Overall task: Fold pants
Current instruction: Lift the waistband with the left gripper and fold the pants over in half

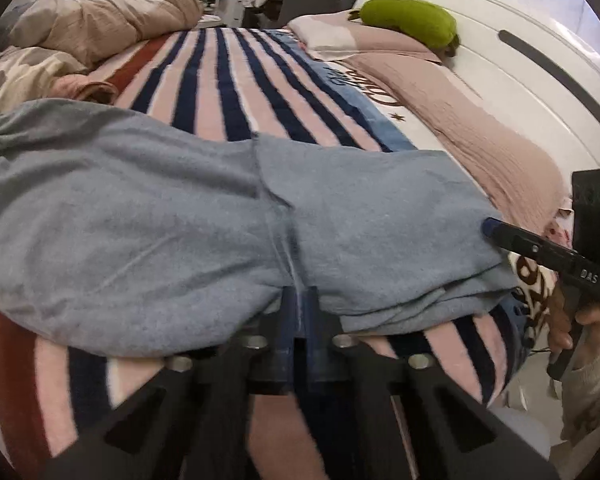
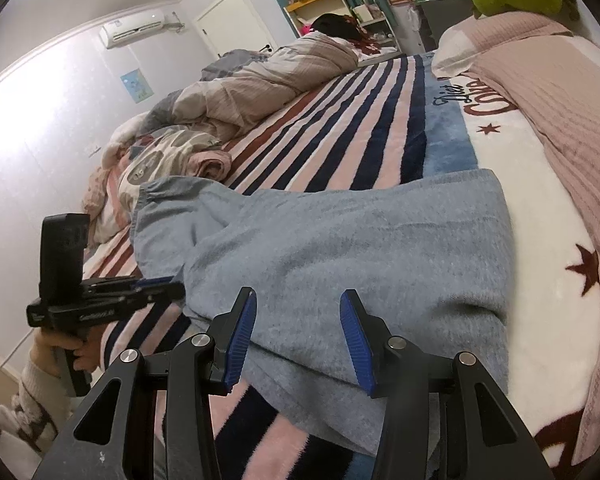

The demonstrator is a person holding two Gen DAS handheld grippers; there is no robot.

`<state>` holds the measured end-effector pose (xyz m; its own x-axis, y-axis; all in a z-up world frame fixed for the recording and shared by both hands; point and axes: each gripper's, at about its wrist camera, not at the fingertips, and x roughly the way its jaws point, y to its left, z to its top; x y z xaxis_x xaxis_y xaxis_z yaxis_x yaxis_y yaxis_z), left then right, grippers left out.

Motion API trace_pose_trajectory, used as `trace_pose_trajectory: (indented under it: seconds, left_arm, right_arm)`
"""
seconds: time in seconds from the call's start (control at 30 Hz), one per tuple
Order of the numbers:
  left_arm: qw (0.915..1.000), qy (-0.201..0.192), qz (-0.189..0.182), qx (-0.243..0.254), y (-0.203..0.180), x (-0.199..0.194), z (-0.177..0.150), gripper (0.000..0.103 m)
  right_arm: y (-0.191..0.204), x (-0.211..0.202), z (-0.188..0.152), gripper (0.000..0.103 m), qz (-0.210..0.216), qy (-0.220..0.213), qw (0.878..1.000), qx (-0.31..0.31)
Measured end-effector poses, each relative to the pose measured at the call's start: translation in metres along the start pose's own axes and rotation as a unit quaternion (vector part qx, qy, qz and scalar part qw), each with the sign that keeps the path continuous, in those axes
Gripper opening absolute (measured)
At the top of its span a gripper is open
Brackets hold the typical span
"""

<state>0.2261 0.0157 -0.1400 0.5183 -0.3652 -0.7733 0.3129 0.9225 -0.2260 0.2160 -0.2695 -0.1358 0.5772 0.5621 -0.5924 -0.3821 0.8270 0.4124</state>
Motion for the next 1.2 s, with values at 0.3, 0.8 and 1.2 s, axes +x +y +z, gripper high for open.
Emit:
trace_pose_trajectory:
  seconds: [0.3, 0.8, 1.2]
  left_arm:
    - [0.9969, -0.03, 0.073, 0.0, 0.017, -0.014, 0.002, 0.0]
    - [0.9563, -0.132, 0.083, -0.247, 0.176, -0.077, -0.031, 0.06]
    - [0.9248, -0.169, 0.01, -0.341, 0.239, -0.03, -0.027, 0.06]
  right_arm:
    - [-0.001, 0.002, 0.001, 0.04, 0.005, 0.002, 1.0, 0.004]
    - [0.004, -0.002, 0.002, 0.04, -0.024, 0.008, 1.0, 0.014]
    - [0.001, -0.013, -0.01, 0.057, -0.085, -0.02, 0.996, 0.02]
